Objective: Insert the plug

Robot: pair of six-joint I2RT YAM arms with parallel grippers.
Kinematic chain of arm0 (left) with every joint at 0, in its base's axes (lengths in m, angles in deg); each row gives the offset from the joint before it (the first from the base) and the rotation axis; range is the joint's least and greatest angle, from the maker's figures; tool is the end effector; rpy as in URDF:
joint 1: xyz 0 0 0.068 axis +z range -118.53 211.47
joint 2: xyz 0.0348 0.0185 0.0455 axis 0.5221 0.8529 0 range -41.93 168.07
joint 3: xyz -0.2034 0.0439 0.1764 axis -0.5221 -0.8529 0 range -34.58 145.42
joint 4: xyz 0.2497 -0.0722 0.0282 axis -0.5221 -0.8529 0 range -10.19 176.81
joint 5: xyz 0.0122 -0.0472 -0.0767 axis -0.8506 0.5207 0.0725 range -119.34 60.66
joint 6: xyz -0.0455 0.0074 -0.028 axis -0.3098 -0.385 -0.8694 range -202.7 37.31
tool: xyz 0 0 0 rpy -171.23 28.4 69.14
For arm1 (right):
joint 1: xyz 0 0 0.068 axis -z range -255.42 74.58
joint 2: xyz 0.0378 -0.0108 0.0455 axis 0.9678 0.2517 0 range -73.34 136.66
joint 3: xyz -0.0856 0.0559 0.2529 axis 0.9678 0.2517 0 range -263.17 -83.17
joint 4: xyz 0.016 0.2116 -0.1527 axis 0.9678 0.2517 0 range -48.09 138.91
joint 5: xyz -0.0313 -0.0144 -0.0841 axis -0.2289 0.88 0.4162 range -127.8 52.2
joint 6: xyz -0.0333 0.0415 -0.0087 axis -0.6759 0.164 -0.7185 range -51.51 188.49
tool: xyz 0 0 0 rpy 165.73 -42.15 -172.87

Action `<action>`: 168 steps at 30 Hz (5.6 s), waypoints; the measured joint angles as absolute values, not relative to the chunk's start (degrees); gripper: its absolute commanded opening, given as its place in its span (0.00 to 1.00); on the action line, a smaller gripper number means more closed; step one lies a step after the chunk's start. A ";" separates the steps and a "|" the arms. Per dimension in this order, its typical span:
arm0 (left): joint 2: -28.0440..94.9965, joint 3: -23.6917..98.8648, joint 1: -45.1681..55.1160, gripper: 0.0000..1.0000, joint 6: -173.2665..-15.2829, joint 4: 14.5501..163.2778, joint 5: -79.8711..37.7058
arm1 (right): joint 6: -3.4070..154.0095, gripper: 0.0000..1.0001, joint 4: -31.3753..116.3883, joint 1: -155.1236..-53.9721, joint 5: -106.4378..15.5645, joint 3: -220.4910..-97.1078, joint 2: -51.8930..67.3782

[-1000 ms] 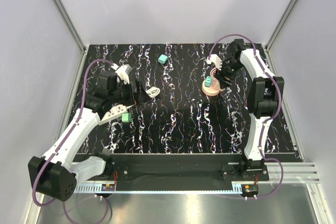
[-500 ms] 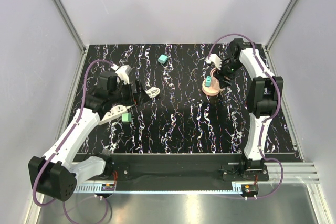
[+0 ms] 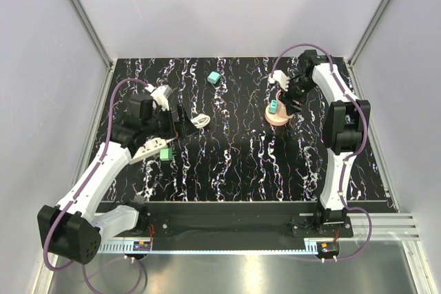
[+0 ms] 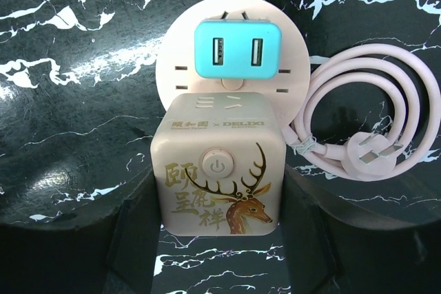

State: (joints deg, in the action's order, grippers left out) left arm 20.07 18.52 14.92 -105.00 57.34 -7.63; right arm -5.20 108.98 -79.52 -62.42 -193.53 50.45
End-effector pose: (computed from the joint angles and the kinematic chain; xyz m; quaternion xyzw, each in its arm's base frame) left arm 0.2180 -0.0784 0.3016 0.0376 0.8871 -0.3022 0.3469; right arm 0.4344 0.0459 0.2295 -0.6251 0.7467 0.1282 0.1878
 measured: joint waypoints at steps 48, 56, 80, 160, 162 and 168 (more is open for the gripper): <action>20.07 18.50 15.05 0.99 -105.00 57.36 -7.02 | -5.12 0.00 106.60 -78.40 -62.72 -194.47 50.62; 20.07 18.50 15.05 0.99 -105.00 57.36 -7.02 | -4.99 0.00 106.25 -78.36 -62.79 -194.47 50.62; 20.07 18.50 15.31 0.99 -105.00 57.36 -6.43 | -4.26 0.00 106.01 -78.30 -64.19 -194.08 51.04; 20.07 18.17 15.42 0.99 -104.98 57.69 -5.60 | 2.42 0.64 103.71 -81.11 -56.69 -195.15 54.01; 20.07 18.17 15.42 0.99 -105.00 57.80 -5.60 | 2.49 0.71 102.95 -81.11 -56.71 -194.21 53.42; 20.07 18.15 15.42 0.99 -104.98 57.82 -5.57 | 2.56 1.00 99.56 -81.33 -56.21 -190.01 53.07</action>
State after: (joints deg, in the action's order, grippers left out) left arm 20.07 18.15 15.42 -104.98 57.82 -5.57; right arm 2.56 99.56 -81.33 -56.21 -190.01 53.07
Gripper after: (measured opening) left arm 0.987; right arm 0.991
